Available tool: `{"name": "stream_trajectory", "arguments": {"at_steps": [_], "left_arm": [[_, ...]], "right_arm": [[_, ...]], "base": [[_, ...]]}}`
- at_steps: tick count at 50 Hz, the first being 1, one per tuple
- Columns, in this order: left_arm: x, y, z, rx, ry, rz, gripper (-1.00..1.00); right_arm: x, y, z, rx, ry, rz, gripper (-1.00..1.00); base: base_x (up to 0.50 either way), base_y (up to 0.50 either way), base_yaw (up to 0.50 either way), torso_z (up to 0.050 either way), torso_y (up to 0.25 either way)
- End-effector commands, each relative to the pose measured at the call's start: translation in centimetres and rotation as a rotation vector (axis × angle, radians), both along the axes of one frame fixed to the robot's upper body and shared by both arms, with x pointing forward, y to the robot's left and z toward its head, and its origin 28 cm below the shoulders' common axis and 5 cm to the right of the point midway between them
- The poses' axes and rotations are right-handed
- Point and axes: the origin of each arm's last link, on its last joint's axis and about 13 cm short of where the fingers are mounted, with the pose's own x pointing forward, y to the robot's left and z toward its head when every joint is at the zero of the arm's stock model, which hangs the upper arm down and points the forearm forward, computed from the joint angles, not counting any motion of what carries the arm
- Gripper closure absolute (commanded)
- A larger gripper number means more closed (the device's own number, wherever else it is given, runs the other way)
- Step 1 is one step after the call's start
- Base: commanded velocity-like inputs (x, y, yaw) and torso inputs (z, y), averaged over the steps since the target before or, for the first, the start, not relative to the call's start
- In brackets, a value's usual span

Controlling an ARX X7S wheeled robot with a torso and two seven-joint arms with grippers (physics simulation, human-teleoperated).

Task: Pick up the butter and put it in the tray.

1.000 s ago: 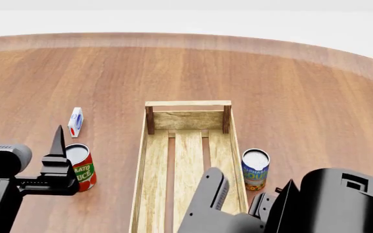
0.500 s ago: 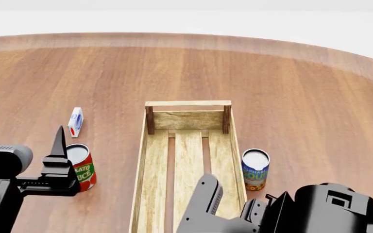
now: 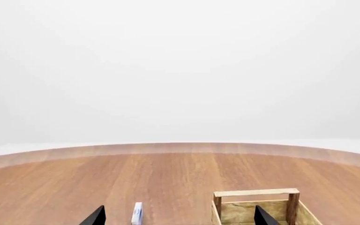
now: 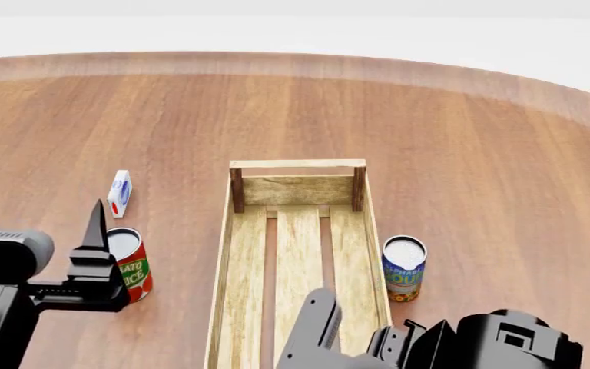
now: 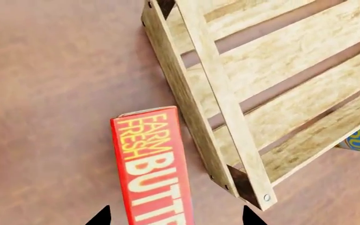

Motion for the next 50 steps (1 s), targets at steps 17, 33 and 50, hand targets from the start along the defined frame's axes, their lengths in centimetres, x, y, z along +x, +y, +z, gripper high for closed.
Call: {"name": "stream_trajectory", "arguments": {"at_steps": [17, 33, 50], "left_arm": [[0.3, 0.1, 0.0, -0.018, -0.019, 0.010, -1.00], [0.3, 0.1, -0.1, -0.015, -0.018, 0.010, -1.00], [0.2, 0.0, -0.1, -0.010, -0.019, 0.008, -1.00]], "right_arm": [[0.7, 0.3, -1.8, 0.067, 0.020, 0.025, -1.00], [0.7, -0.1, -2.9, 0.086, 0.044, 0.012, -1.00], [0.4, -0.9, -3.7, 0.096, 0.049, -0.016, -1.00]], "base": [[0.00, 0.00, 0.00, 0.000, 0.000], [0.00, 0.00, 0.00, 0.000, 0.000], [0.00, 0.00, 0.00, 0.000, 0.000]]}}
